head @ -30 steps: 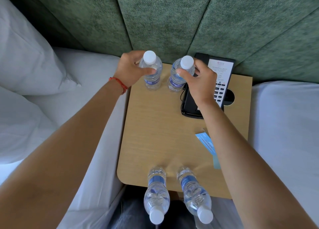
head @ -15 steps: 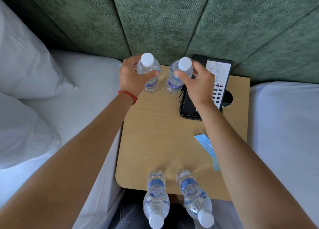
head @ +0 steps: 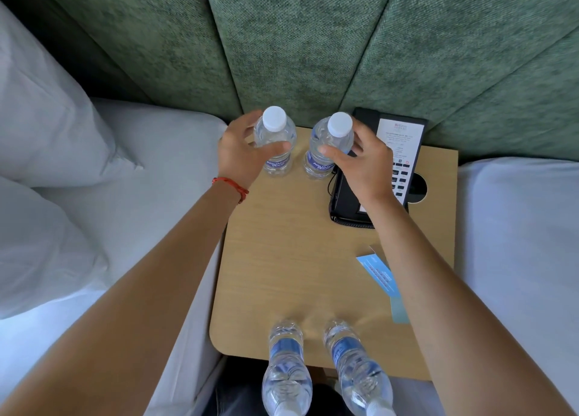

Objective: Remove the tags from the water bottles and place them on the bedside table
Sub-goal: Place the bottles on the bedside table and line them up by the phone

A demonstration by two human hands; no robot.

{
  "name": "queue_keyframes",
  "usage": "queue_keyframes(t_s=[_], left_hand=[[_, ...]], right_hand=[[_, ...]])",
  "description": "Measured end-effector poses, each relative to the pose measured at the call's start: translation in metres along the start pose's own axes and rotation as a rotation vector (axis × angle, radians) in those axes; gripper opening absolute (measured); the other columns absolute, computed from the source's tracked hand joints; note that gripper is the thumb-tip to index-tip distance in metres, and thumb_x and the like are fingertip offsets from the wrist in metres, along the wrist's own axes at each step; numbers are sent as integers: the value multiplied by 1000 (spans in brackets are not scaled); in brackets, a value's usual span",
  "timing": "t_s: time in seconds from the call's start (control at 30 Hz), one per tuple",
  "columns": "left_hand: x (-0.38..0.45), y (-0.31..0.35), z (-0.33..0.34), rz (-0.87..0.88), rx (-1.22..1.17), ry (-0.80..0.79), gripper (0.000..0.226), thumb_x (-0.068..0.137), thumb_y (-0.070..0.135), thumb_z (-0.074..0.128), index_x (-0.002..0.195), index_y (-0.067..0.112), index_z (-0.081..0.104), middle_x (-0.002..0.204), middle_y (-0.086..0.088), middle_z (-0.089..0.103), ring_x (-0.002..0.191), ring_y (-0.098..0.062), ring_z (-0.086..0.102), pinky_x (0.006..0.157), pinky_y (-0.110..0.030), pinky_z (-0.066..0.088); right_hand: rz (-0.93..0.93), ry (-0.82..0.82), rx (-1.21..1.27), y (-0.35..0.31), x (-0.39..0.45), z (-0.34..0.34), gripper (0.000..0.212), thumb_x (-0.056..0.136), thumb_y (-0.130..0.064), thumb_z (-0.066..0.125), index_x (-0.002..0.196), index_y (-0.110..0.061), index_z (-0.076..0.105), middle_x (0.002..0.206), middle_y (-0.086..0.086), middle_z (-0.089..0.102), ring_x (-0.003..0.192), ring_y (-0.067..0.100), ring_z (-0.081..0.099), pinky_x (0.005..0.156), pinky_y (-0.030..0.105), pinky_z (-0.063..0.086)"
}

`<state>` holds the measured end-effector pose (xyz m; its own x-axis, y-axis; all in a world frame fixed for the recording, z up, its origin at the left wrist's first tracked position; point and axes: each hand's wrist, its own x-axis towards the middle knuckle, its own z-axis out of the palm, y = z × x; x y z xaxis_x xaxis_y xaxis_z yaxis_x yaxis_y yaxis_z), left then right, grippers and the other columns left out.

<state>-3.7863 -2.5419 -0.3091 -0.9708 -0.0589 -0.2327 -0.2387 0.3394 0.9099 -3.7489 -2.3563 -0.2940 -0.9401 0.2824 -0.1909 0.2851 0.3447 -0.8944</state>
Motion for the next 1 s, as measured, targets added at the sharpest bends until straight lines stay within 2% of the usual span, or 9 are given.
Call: queue_keyframes(t_s=[0.07,0.23,0.37,0.63,0.8,1.0], left_hand=[[-1,-1,1,-1,-22,3,63,62,22,83,119,15,58,115,1,63,104,-13,59,83,-15,48],[5,0,-3,64,-46,-103,60,66,15,80,121,10,57,112,-4,64,106,-18,60,94,-33,50],[12,1,-2,78,-82,-144,60,66,13,76,122,12,56,115,-5,64,107,-20,61,96,-38,49],[29,6,5,87,-132,-139,59,70,1,74,124,6,53,118,-6,61,107,-17,59,98,-34,47],[36,11,6,79,-142,-155,59,70,-2,74,124,3,52,117,-8,61,106,-17,59,97,-33,47],[38,12,7,68,-161,-162,60,71,-4,72,127,1,50,123,-14,59,109,-19,58,98,-31,47]], right_hand=[[33,-1,47,1,-1,1,63,68,-22,80,125,-11,56,121,6,64,109,16,61,97,38,49],[41,28,117,-1,2,2,54,67,-16,80,118,-14,61,104,0,68,98,15,66,91,35,53],[24,51,118,-3,5,9,53,66,-16,81,116,-15,63,101,-1,70,95,11,66,87,33,55],[5,65,84,-8,24,15,54,66,-21,81,116,-13,63,101,0,71,94,17,68,87,40,54],[-13,130,20,-15,37,20,56,66,-26,81,117,-12,62,103,1,71,91,15,68,85,36,54],[-16,181,-13,-15,36,25,59,66,-28,81,118,-9,61,111,7,69,100,17,65,90,37,51]])
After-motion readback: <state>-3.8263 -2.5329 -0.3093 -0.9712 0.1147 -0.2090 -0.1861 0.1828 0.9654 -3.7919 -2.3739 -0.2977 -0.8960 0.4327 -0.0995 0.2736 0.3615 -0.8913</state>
